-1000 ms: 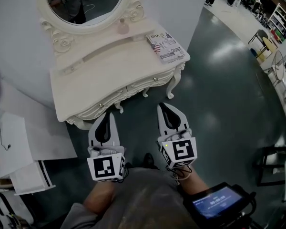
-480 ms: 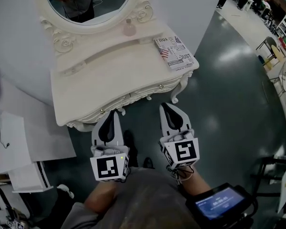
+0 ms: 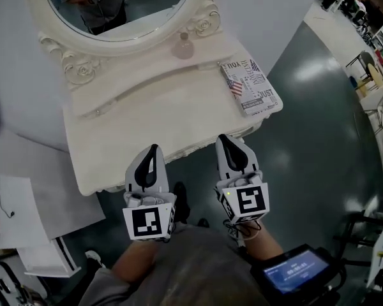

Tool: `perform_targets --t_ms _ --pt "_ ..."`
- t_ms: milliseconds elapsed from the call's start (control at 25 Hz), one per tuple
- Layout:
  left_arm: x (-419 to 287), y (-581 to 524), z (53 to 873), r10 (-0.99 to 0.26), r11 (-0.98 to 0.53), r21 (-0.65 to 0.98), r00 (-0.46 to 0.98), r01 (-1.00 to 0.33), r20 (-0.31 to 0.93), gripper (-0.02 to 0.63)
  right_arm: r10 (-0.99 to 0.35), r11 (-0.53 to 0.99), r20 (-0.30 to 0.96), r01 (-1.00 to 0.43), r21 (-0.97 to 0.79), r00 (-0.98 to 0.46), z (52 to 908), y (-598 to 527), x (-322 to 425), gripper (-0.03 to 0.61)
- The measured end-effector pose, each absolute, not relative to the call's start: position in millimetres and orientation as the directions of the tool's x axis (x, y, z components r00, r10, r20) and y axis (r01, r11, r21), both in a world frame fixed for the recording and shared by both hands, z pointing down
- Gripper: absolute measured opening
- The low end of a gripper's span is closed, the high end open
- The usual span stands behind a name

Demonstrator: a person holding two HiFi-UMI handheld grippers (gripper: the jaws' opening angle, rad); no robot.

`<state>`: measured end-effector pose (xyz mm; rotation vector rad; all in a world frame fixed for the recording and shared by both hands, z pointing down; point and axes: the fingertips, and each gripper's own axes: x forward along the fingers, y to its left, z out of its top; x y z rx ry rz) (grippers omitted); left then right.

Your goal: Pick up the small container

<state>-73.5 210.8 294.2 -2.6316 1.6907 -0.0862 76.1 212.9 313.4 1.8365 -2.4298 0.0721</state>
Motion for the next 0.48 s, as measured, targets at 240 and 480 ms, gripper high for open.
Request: perform_targets --t_ms 240,480 --pt "-79.7 143.2 286.0 -0.887 -0.463 -0.042 0.462 -0.886 0.020 0.011 -0.968 0.237 0.087 -0.971 0.031 -0.234 303.4 151.5 64.7 0.015" --pt "-81.1 99.6 276.3 -0.860 -0.509 -0.036 0.510 -0.860 -0.009 0.011 -0.979 0.196 0.064 -0.979 0.060 -0.193 287.0 110.5 58.0 0.015"
